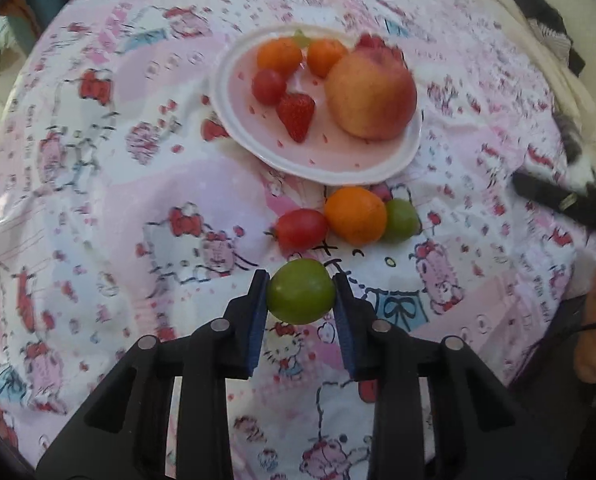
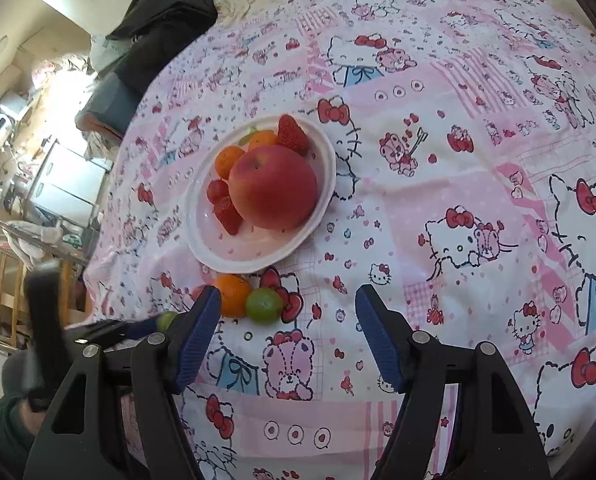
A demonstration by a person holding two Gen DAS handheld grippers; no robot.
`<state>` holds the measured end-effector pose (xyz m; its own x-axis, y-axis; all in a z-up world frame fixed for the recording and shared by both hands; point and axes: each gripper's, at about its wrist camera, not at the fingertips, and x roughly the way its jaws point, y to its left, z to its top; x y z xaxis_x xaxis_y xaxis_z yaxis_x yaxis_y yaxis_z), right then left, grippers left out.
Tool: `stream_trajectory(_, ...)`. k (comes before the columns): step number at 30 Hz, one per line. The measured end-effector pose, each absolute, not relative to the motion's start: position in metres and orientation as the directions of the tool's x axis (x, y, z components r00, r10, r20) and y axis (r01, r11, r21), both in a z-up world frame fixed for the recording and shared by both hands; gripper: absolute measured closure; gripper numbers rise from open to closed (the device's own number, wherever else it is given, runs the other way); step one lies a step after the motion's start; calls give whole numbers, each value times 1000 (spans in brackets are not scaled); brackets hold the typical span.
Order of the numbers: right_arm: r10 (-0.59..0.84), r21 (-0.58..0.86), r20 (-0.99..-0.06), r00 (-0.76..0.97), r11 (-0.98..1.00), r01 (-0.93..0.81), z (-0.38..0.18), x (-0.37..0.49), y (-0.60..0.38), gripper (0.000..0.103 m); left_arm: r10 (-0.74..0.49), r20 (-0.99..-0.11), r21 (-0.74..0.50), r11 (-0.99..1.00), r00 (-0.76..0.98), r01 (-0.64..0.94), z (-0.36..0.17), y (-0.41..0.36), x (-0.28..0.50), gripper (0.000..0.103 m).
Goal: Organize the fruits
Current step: 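Grasp a green lime with the left gripper, then lift the lime with the left gripper while the right gripper grasps another lime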
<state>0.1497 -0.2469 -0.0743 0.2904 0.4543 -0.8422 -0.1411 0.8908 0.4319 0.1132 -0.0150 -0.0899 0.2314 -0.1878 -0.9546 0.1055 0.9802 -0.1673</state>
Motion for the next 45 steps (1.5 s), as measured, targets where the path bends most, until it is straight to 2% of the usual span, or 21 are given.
stream_trajectory(5,363,310,-913,188,914,-261,-99,148,-215,31,-170,-944,-173,985,283,15,-72,9,113,75)
stream_trajectory(10,277,167,-945,172,864,-475,-113,141,-173,31,-139,-942,-156,987,305,-30,-69,17,114,75)
stream_trajectory(14,232,102,-958,167,823,-559,-125,142,-157,34,-151,-939,-173,984,308,-43,-67,21,117,75)
stream_trajectory(31,270,72,-950,159,680,-729,-140,156,-121,40,-176,-932,-209,975,316,-74,-65,27,128,75)
stream_trajectory(43,283,83,-949,142,655,-751,-135,154,-129,68,-176,-929,-211,974,325,-76,-65,28,130,75)
stream_trajectory(45,308,117,-943,130,669,-734,-130,156,-137,69,-194,-927,-231,970,322,-80,-65,28,131,75)
